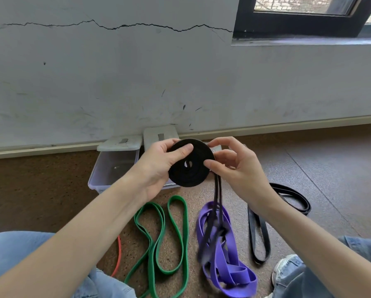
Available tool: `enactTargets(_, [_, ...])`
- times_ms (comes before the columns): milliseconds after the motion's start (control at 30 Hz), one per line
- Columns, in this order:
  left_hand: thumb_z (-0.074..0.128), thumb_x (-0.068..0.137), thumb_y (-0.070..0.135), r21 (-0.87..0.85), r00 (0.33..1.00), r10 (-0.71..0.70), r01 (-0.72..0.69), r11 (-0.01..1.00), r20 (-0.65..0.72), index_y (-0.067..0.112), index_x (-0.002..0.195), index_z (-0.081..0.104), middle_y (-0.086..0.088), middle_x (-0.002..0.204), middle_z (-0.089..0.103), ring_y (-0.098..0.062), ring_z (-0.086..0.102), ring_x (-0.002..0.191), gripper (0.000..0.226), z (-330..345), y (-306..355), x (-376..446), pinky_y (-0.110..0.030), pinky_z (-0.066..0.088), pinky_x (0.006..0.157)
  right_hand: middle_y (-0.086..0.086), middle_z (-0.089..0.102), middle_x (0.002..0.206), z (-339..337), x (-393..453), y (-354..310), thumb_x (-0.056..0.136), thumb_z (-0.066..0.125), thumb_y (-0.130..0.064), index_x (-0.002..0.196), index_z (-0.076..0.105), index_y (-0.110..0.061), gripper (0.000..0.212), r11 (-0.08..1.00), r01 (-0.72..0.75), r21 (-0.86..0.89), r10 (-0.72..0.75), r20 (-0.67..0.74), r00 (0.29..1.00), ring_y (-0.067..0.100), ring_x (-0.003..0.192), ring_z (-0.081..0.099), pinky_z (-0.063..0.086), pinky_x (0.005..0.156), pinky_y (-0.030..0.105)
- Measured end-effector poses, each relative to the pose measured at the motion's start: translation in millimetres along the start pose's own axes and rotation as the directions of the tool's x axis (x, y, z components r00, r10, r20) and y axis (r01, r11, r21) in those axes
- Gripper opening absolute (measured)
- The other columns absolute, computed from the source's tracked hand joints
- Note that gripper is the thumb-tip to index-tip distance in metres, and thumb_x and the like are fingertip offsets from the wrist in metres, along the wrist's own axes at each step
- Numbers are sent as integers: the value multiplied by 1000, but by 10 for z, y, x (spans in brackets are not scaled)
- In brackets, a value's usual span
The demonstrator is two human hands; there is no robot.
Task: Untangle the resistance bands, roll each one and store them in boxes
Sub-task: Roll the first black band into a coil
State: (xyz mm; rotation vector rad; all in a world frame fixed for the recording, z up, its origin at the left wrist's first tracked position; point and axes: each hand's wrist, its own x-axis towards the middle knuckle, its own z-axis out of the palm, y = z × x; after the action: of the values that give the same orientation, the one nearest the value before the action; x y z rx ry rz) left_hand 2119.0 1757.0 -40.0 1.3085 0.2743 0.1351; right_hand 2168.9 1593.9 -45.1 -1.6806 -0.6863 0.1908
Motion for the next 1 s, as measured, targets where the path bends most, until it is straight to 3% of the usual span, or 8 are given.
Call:
enactTargets(133, [53,90,13,-262,999,-24,10,965,-49,3,100,61,-11,90,69,-18,69,77,17,-17,126,17,-30,58,57,2,72,79,40,-4,18,78,71,-14,86,54,-24,21,1000,5,11,-4,-20,1000,14,75,69,54,72,28])
enactTargets(300, [53,89,16,-423,988,-147,110,899,-54,1,122,54,-19,114,64,-26,64,99,36,51,21,7,-43,54,77,12,73,83,95,-23,49,79,71,-11,88,46,-26,30,998,-10,55,9,19,1000,25,77,70,57,74,38])
enactTargets(400, [58,81,18,-367,997,-68,70,927,19,2,125,53,-16,116,64,-24,63,104,47,11,29,11,-36,54,85,11,73,84,17,-8,36,80,69,-7,92,48,-21,28,992,-28,124,25,21,999,24,78,71,57,72,29])
enactTargets(467, [64,73,22,-151,996,5,8,989,86,8,116,57,-10,106,67,-18,67,94,46,-49,86,-1,-30,57,75,8,73,80,-61,21,15,82,66,-4,98,54,-20,25,991,-14,133,12,15,1000,20,76,70,55,70,26])
enactTargets(633, [68,67,27,149,987,37,-60,987,155,21,95,64,1,86,71,-13,66,87,29,20,-15,-68,-26,54,79,-2,64,80,-59,36,-35,87,62,-8,107,63,-25,27,993,102,-68,-97,72,993,9,79,63,52,69,22])
enactTargets(700, [68,67,25,127,993,45,-59,990,111,19,92,65,0,84,71,-14,66,84,26,35,-49,-61,-25,54,76,2,66,82,-59,39,-38,85,65,-9,108,62,-22,27,992,99,-82,-94,69,993,14,80,65,54,71,26])
enactTargets(867, [61,77,12,-164,1000,12,-12,986,-4,8,93,62,-6,81,70,-14,67,72,16,-23,76,11,-23,56,61,4,69,84,-113,79,-50,78,72,-10,91,55,-21,24,1000,12,-10,-12,35,999,25,80,67,56,76,33])
enactTargets(1000, [55,87,10,-224,997,-17,1,975,-72,7,99,61,-10,91,67,-17,66,78,14,-27,87,14,-28,58,65,3,69,83,-65,70,-14,77,73,-12,86,55,-23,22,1000,-15,-26,16,42,999,16,77,68,56,75,28])
